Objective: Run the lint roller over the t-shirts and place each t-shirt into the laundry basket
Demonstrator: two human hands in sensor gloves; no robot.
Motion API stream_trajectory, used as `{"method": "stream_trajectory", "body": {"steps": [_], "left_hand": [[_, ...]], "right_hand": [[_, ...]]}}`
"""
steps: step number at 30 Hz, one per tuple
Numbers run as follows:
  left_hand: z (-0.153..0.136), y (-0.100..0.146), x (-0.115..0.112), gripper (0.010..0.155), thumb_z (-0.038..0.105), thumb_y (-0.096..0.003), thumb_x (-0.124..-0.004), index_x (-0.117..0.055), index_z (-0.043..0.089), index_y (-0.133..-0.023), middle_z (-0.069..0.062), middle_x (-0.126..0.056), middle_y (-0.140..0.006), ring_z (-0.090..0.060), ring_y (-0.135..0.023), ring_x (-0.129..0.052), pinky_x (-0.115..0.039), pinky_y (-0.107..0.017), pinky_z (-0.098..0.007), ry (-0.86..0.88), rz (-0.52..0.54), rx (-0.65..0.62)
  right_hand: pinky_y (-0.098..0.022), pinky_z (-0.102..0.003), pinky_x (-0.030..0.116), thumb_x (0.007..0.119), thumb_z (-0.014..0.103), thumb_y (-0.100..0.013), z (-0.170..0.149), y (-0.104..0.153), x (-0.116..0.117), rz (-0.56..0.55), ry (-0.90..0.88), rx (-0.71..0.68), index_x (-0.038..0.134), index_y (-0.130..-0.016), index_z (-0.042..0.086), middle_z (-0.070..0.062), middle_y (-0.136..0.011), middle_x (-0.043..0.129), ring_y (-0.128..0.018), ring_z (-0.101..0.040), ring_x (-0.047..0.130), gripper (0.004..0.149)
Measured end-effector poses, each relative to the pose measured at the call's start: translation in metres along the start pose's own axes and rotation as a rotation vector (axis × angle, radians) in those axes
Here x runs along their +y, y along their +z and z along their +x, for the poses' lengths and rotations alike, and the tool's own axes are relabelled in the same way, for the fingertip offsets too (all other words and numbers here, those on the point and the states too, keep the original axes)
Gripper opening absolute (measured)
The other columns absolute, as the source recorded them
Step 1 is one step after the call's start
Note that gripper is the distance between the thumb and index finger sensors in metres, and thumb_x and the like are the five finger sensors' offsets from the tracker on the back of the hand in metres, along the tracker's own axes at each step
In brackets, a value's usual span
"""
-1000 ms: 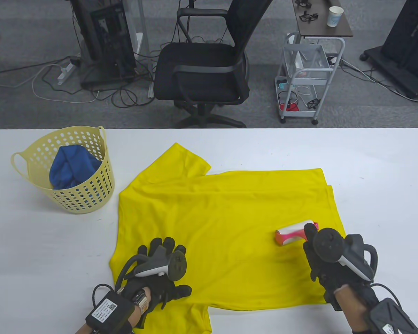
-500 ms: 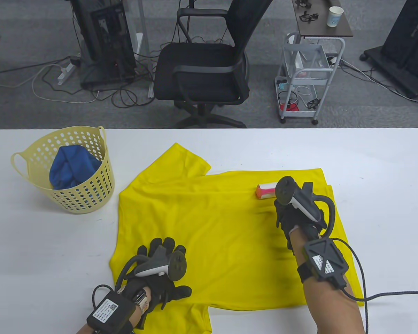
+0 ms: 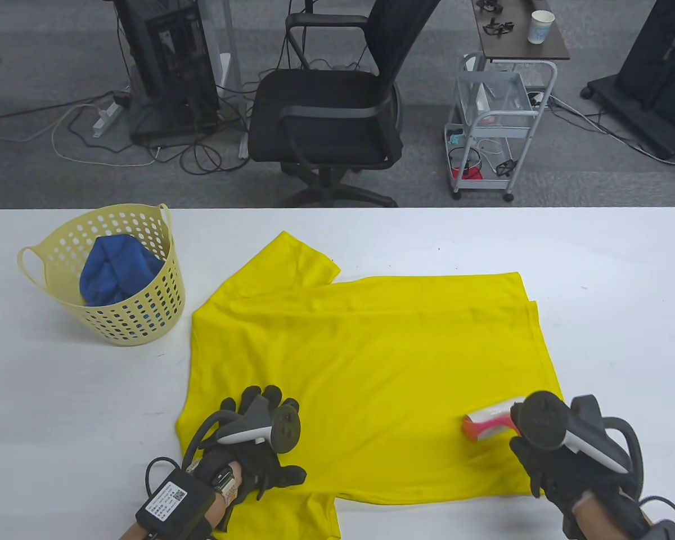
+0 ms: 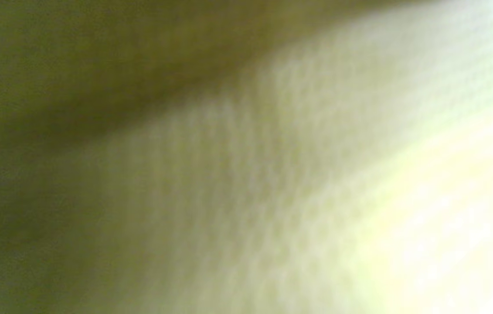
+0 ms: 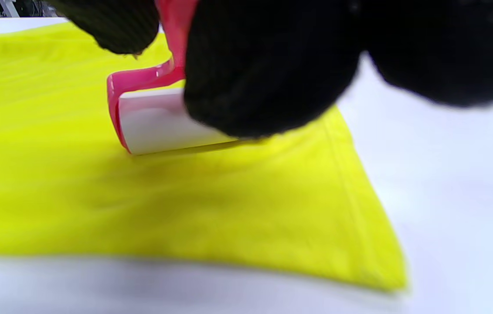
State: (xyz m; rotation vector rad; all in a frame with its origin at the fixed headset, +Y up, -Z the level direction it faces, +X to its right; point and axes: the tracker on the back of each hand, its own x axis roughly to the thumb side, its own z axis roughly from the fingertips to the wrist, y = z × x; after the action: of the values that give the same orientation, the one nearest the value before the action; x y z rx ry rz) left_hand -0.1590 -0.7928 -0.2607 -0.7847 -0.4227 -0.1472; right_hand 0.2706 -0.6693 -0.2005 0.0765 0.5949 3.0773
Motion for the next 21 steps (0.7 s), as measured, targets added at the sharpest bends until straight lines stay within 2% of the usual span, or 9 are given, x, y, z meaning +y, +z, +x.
{"method": "stream_trajectory", "body": {"steps": [4, 6, 8, 12, 17, 21], "left_hand": [[0.000, 0.000, 0.000, 0.110, 0.078, -0.0281, -0.053, 0.021, 0.024, -0.089, -0.021, 0.026, -0.098, -0.057, -0.092, 0.014, -0.013, -0.059, -0.083, -0.012, -0.003, 0.007], [0.000, 0.000, 0.000, 0.110, 0.078, -0.0281, -0.053, 0.021, 0.024, -0.088, -0.021, 0.026, -0.098, -0.056, -0.092, 0.015, -0.012, -0.059, -0.083, -0.012, -0.005, 0.007], [0.000, 0.000, 0.000, 0.110, 0.078, -0.0279, -0.052, 0.022, 0.024, -0.088, -0.021, 0.027, -0.097, -0.057, -0.091, 0.015, -0.012, -0.059, -0.083, -0.009, -0.005, 0.005], [0.000, 0.000, -0.001, 0.110, 0.078, -0.0280, -0.052, 0.022, 0.024, -0.088, -0.021, 0.027, -0.097, -0.056, -0.090, 0.016, -0.011, -0.058, -0.083, -0.003, -0.006, 0.002], [0.000, 0.001, -0.001, 0.110, 0.078, -0.0278, -0.052, 0.023, 0.024, -0.087, -0.020, 0.028, -0.096, -0.056, -0.090, 0.017, -0.010, -0.058, -0.083, 0.000, -0.006, 0.000], [0.000, 0.001, -0.002, 0.109, 0.078, -0.0277, -0.051, 0.023, 0.024, -0.087, -0.020, 0.029, -0.096, -0.056, -0.090, 0.017, -0.010, -0.058, -0.083, 0.002, -0.005, -0.001]], "right_hand": [[-0.012, -0.032, 0.093, 0.068, 0.046, -0.051, -0.002, 0.020, 0.003, -0.007, 0.020, 0.005, 0.054, -0.103, 0.017, -0.013, -0.059, 0.090, -0.015, -0.013, 0.100, 0.061], [-0.012, -0.032, 0.093, 0.068, 0.046, -0.051, 0.000, 0.015, 0.002, -0.016, 0.028, 0.011, 0.053, -0.103, 0.018, -0.013, -0.059, 0.090, -0.015, -0.013, 0.099, 0.061], [-0.013, -0.032, 0.093, 0.067, 0.046, -0.052, 0.003, 0.000, -0.001, -0.021, 0.016, 0.013, 0.052, -0.103, 0.018, -0.013, -0.060, 0.089, -0.016, -0.013, 0.099, 0.061], [-0.014, -0.032, 0.092, 0.066, 0.046, -0.052, 0.016, -0.049, -0.015, -0.051, -0.009, 0.023, 0.049, -0.104, 0.019, -0.013, -0.061, 0.088, -0.018, -0.013, 0.099, 0.061], [-0.015, -0.032, 0.092, 0.065, 0.047, -0.052, 0.042, -0.128, -0.036, -0.101, -0.042, 0.076, 0.046, -0.103, 0.020, -0.012, -0.062, 0.086, -0.019, -0.013, 0.099, 0.061], [-0.015, -0.033, 0.092, 0.065, 0.046, -0.051, 0.057, -0.170, -0.048, -0.117, -0.076, 0.135, 0.044, -0.103, 0.020, -0.012, -0.062, 0.086, -0.019, -0.014, 0.099, 0.061]]}}
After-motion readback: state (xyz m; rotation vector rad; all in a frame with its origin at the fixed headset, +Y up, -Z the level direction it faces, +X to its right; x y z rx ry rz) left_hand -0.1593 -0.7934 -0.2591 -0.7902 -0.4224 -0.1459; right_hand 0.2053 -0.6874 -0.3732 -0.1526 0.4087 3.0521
